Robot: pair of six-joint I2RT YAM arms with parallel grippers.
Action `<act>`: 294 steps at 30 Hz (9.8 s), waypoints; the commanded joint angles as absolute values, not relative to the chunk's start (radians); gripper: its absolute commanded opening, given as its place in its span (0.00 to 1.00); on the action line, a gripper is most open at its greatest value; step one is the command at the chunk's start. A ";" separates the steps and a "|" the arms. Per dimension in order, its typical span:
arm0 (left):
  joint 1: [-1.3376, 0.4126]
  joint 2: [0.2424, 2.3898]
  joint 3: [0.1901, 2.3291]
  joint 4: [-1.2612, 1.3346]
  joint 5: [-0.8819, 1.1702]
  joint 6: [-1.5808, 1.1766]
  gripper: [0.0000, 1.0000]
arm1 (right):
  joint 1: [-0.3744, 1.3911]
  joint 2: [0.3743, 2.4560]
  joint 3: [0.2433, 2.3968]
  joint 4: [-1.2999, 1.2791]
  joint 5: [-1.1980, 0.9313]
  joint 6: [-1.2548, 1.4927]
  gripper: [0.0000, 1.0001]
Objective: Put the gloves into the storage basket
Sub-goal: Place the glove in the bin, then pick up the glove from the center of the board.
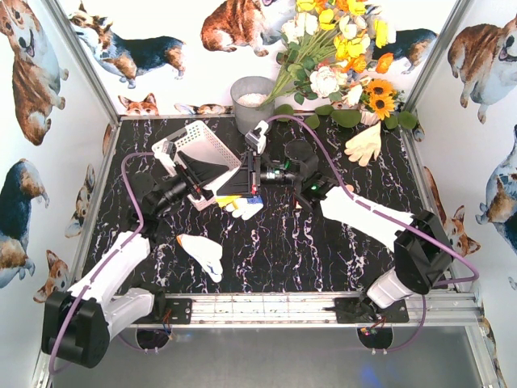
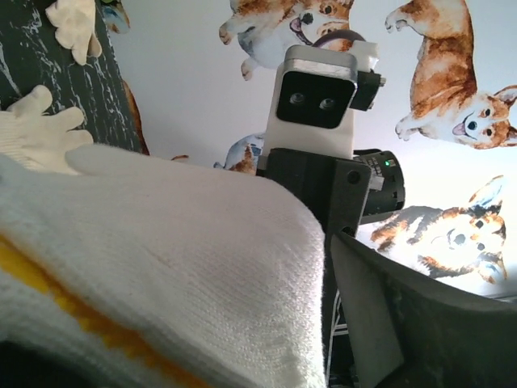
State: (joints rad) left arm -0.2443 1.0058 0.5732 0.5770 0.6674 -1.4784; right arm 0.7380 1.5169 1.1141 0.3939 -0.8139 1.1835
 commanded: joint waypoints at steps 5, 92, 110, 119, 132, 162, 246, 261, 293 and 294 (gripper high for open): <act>-0.236 1.070 0.563 0.766 0.689 -1.552 0.81 | 0.752 1.546 1.212 0.460 -0.880 1.200 0.00; 0.012 1.955 1.218 0.343 0.354 -0.585 0.00 | 0.600 2.759 2.509 -0.340 -0.841 0.743 0.00; 0.014 2.072 1.273 0.151 0.239 -0.516 0.00 | 0.601 2.811 2.520 -0.432 -0.833 0.753 0.06; 0.014 2.096 1.279 0.125 0.222 -0.495 0.00 | 0.598 2.794 2.536 -0.533 -0.789 0.722 0.44; 0.009 2.112 1.246 0.204 0.200 -0.565 0.00 | 0.603 2.603 2.533 -0.717 -0.565 0.533 0.60; -0.011 1.842 1.264 -0.019 0.001 -0.279 0.78 | 0.593 2.077 2.061 -0.621 -0.412 0.443 0.66; -0.149 0.824 0.652 -0.670 -0.007 -0.801 0.77 | 0.336 1.108 0.918 -0.640 -0.357 0.684 0.61; -0.160 0.856 0.361 -0.237 0.206 -0.984 0.11 | 0.341 1.045 0.898 -0.649 -0.342 0.716 0.59; -0.689 1.171 1.262 -0.560 0.738 -0.269 0.00 | 0.360 1.055 0.851 -0.004 -1.042 0.660 0.85; -0.694 1.178 1.274 -0.565 0.760 -0.268 0.00 | 0.367 1.050 0.854 0.013 -1.054 0.660 0.86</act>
